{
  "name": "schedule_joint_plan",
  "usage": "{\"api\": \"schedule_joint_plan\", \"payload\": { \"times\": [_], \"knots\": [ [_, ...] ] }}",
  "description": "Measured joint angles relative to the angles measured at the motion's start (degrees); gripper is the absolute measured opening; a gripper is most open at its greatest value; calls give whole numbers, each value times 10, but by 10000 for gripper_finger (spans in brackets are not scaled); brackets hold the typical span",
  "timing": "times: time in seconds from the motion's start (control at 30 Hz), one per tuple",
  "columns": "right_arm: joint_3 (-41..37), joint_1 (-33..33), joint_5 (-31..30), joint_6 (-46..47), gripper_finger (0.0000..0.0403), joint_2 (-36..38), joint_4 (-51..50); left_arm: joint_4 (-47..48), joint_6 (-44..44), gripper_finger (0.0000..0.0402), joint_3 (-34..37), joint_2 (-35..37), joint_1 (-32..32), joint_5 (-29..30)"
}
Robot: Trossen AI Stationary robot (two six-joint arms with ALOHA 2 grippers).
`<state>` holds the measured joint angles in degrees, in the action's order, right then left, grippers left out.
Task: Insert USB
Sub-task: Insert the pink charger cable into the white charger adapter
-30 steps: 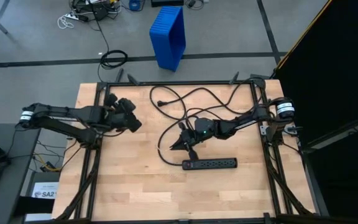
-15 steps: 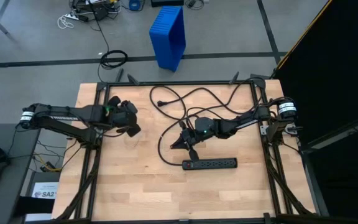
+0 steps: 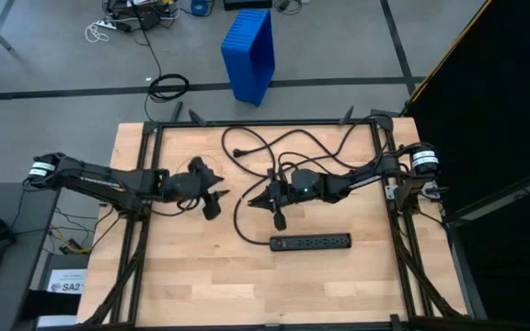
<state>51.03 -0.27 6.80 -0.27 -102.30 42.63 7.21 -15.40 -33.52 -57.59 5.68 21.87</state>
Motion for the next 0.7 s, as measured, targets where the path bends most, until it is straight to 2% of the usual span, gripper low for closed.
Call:
{"api": "schedule_joint_plan", "payload": {
  "times": [0.1, 0.33, 0.7],
  "knots": [
    [0, -9, -17, 1, 0, 0, 11, -124, -2, 168, 59, -1, 10, -21],
    [0, -31, 12, 22, 0, -5, 54, -361, 11, 168, 163, -11, 15, 1],
    [0, -40, 7, 36, 0, -5, 58, -553, 64, 168, 176, -122, 14, -21]
  ]
}}
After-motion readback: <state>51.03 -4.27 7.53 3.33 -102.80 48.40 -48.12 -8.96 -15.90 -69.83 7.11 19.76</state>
